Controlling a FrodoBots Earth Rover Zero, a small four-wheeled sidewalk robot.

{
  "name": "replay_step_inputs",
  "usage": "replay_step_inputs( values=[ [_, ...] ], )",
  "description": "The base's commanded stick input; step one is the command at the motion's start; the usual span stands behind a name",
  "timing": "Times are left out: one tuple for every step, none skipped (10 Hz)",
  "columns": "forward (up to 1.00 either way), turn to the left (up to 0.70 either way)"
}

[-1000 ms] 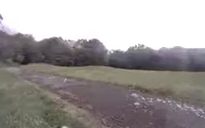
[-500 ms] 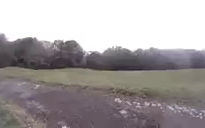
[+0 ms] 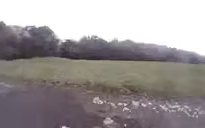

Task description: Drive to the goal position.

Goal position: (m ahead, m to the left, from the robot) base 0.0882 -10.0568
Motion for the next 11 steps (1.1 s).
replay_step_inputs(
  values=[
    [0.85, -0.27],
    [0.85, -0.27],
    [0.59, -0.19],
    [0.02, -0.01],
    [0.00, 0.00],
    [-0.24, 0.08],
    [-0.77, 0.25],
    [-0.85, 0.27],
    [-0.85, 0.27],
    [-0.85, 0.27],
    [-0.85, 0.27]
  ],
)
